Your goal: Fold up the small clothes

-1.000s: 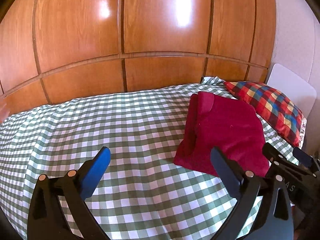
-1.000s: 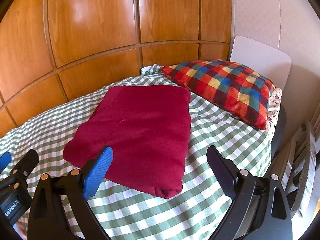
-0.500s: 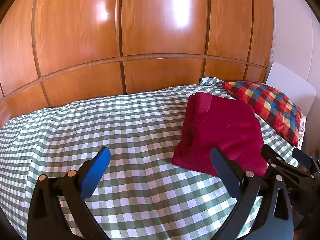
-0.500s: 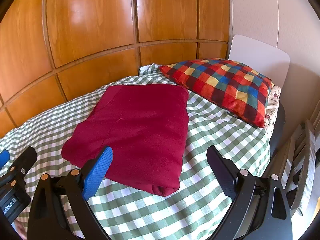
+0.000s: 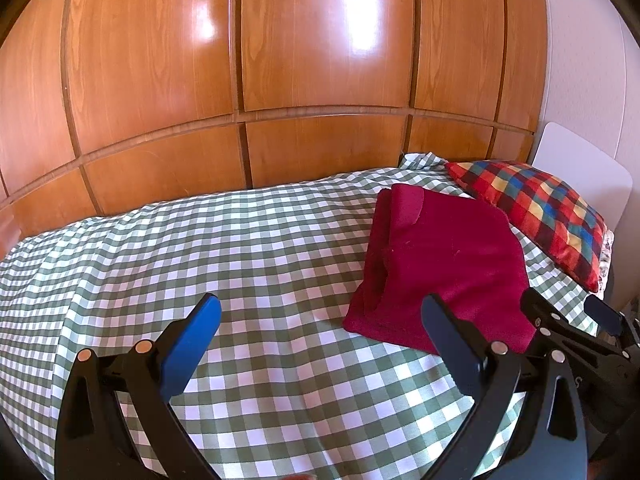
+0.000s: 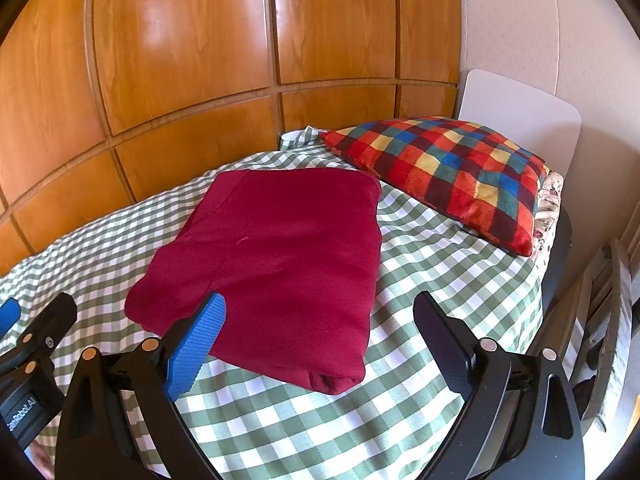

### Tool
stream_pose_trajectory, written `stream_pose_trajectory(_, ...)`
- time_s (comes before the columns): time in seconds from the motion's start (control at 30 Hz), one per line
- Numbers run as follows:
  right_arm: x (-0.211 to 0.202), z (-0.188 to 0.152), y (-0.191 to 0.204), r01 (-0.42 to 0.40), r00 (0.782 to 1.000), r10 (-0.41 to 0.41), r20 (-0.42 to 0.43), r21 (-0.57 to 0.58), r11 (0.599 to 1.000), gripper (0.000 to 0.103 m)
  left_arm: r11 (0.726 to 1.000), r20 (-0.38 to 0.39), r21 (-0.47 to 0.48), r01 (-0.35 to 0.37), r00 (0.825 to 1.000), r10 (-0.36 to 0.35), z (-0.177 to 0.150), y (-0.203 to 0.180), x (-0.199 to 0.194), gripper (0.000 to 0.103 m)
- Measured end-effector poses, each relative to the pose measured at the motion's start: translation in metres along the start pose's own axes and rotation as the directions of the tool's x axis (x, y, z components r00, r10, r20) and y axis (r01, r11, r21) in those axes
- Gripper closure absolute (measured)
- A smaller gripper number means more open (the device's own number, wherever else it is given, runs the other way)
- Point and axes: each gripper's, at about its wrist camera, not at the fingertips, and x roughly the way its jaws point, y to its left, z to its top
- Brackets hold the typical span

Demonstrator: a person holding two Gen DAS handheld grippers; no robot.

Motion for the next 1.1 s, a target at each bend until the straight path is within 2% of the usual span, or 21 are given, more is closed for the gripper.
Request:
stream_pose_trajectory(0.77, 0.005, 0.001, 0.006, 0.000, 1.000, 0.000, -0.005, -0.005, 1.000, 0.009, 1.000, -0.014, 0.011, 0.011, 1.000, -0.011, -0.001, 0.003, 0.004, 0.003)
stream_pose_trajectory(0.97, 0.007, 0.000, 0.007, 0.001, 1.000, -0.001, -0.010, -0.014, 1.000, 0.009, 0.999, -0.007, -0.008, 0.047, 0.999, -0.047, -0.001, 0.007, 0.004, 0.003)
stream_pose_trajectory(1.1, 0.010, -0.001, 0.006, 0.003, 1.000, -0.003, -0.012, -0.019, 1.000, 0.009, 0.999, -0.015, 0.008, 0.032, 0.999, -0.032, -0.002, 0.007, 0.008, 0.003)
